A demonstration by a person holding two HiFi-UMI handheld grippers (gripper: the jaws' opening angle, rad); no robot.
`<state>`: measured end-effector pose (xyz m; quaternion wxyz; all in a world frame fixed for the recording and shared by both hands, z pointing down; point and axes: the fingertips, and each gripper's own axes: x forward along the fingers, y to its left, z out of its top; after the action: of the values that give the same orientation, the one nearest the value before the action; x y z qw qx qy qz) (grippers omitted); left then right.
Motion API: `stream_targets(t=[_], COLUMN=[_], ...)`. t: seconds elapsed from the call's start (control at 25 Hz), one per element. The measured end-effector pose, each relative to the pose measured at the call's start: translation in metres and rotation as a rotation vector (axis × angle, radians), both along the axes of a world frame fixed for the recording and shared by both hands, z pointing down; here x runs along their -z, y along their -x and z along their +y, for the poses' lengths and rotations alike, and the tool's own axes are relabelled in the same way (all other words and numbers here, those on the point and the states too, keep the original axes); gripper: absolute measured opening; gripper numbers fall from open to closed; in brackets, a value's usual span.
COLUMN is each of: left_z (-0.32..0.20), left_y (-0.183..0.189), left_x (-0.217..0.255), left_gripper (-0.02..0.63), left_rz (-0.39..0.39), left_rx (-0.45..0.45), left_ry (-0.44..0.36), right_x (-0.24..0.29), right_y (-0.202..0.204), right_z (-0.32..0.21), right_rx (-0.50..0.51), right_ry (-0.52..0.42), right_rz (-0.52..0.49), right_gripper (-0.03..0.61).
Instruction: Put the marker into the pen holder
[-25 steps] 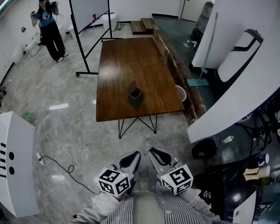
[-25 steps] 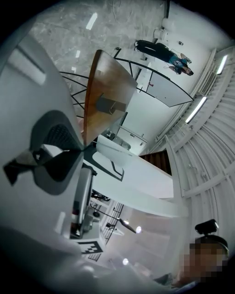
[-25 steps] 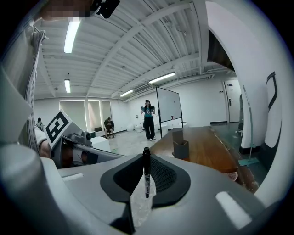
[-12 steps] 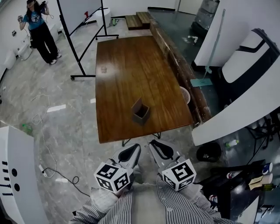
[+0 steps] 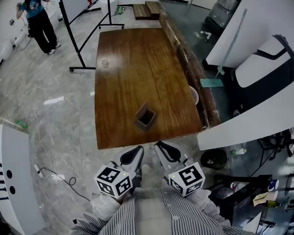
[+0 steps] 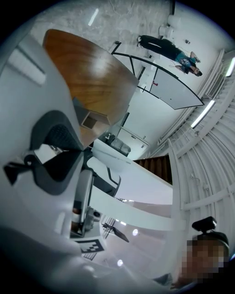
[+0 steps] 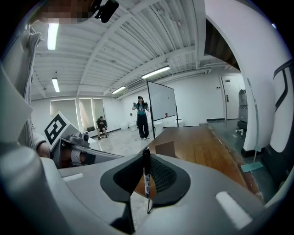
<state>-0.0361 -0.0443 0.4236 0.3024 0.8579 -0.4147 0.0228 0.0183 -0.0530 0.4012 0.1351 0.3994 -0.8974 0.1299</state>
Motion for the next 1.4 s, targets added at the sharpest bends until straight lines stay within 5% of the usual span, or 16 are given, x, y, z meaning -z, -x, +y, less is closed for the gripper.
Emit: stream_targets(t=[0.84,1.4], left_z=[-0.057,-0.077], left_y=[0.014,0.024], left_x=[-0.027,-0.05], left_gripper=[0.008,0.008], left_rz=[-0.009,-0.021], left_rx=[0.104,0.12], left_ry=[0.072,0.114], right_x=[0.012,-0.03], right_y=[0.005,0.022], right_z=[-0.097,-0.128], right_rx=[0.057,0.067], right_ry=[-0.028,0.013], right_rz=[-0.003,0.023], right_gripper=[0.044,0.044])
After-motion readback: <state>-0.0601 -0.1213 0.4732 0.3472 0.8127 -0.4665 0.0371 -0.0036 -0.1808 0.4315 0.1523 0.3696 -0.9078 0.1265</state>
